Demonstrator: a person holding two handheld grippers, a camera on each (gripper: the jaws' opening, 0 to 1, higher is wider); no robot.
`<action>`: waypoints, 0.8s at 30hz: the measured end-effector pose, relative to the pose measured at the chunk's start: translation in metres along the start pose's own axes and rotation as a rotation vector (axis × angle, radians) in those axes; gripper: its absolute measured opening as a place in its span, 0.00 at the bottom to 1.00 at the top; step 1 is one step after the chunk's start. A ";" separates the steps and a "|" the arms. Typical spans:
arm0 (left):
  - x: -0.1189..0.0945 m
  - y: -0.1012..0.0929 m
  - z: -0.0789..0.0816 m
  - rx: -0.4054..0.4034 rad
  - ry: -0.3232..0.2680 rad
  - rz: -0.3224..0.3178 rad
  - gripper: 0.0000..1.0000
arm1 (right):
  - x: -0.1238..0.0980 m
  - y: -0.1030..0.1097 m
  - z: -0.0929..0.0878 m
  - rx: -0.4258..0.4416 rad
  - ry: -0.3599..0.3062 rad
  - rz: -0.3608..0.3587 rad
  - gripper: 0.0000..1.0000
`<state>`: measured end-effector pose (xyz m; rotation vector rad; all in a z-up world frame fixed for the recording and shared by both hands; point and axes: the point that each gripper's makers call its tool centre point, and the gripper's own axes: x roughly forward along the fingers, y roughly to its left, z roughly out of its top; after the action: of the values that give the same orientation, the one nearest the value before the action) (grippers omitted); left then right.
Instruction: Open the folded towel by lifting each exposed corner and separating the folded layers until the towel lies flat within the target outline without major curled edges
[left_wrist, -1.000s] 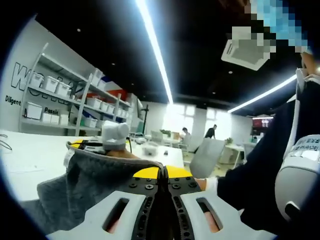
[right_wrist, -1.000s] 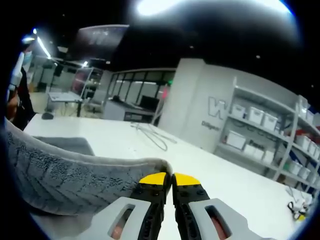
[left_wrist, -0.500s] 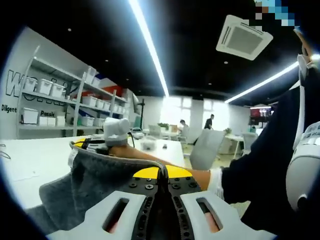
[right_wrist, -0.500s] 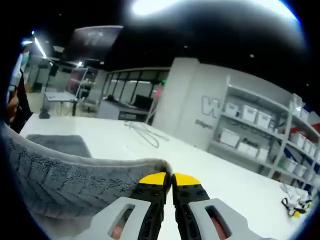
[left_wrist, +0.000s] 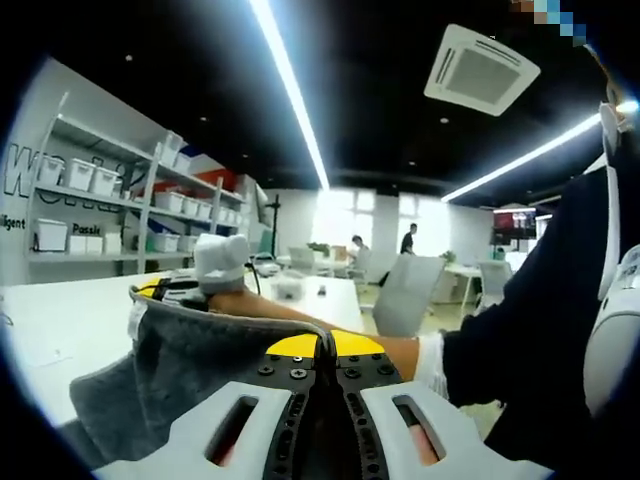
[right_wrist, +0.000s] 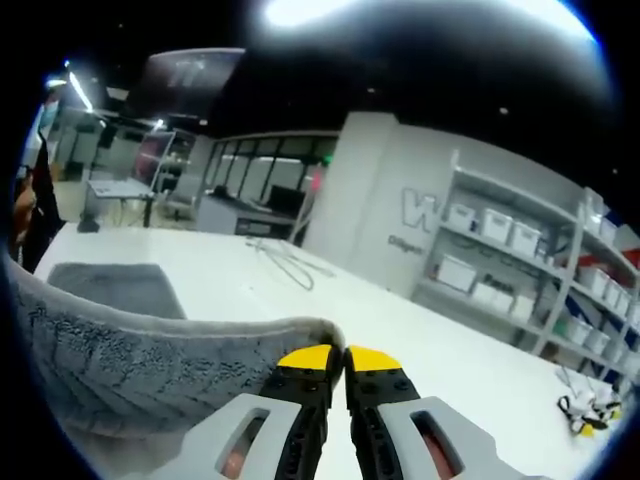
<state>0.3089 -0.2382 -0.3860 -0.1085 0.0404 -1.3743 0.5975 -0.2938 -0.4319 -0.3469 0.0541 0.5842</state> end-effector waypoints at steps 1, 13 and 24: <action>0.001 0.000 0.000 0.001 0.003 -0.001 0.02 | 0.000 -0.002 -0.001 0.002 0.002 -0.001 0.00; 0.013 -0.005 0.003 0.003 -0.023 -0.014 0.02 | -0.008 -0.016 -0.012 -0.004 0.031 -0.015 0.01; 0.032 -0.008 0.008 0.016 -0.050 -0.019 0.02 | -0.015 -0.031 -0.017 -0.027 0.055 -0.023 0.01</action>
<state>0.3085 -0.2704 -0.3763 -0.1307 -0.0134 -1.3904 0.6023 -0.3314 -0.4361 -0.3895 0.0947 0.5527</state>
